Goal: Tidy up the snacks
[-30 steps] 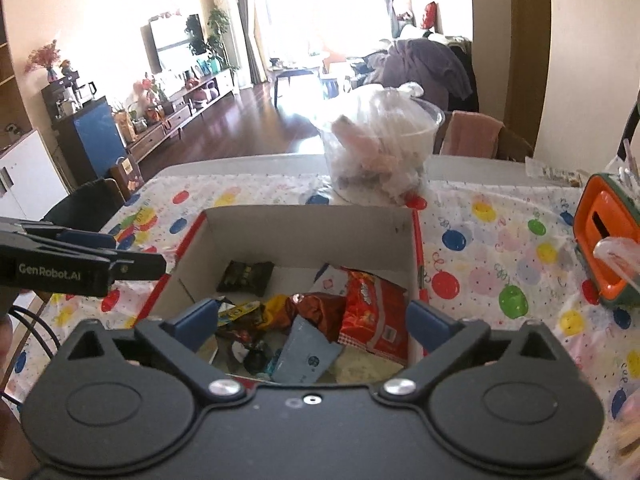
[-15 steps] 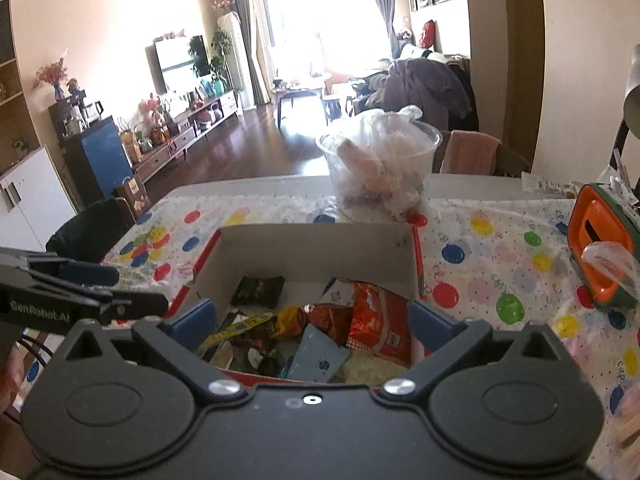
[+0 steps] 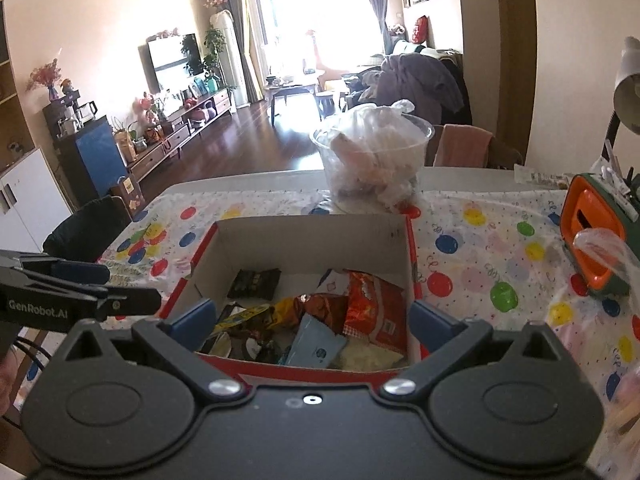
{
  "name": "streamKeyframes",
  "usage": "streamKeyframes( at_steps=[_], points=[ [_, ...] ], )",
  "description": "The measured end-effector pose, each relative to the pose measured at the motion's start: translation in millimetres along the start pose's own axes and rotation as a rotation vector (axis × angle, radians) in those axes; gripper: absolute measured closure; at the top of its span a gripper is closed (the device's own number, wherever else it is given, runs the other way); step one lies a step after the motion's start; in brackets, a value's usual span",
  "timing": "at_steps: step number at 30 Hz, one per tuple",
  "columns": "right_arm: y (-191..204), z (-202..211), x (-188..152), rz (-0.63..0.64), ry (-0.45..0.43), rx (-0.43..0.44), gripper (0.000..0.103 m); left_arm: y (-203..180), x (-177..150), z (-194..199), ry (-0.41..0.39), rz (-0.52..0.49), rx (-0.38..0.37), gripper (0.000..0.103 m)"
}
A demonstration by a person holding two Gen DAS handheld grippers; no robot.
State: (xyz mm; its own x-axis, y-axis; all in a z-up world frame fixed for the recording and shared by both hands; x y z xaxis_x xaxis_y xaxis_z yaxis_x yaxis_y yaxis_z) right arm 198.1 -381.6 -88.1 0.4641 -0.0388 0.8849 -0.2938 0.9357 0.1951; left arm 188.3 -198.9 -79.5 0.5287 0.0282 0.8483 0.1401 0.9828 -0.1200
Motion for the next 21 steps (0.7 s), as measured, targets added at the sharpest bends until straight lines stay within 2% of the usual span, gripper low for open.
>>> streamKeyframes(
  at_steps=[10,21],
  points=[
    [0.0,-0.5,-3.2,-0.027,0.004,0.005,0.000,-1.9,1.3,1.4,0.000,0.013,0.003,0.011],
    [0.2,-4.0,-1.1,-0.048,-0.007,0.009,0.000,-1.1,8.0,7.1,-0.043,0.019,0.017,0.011]
  ],
)
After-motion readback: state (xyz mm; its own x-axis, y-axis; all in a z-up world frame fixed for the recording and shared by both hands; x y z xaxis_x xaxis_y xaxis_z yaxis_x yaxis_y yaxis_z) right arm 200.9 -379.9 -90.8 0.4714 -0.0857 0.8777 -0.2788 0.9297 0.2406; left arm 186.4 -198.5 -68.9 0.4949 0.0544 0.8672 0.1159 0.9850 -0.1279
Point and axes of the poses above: each gripper's, at about its wrist camera, not at the fingertips, and z roughly against the way its jaws point, y to its left, x to its top, the point moved 10 cm from there along -z, roughly the way its jaws point, and after that the axes turned 15 degrees about -y, right-handed, at the moved point
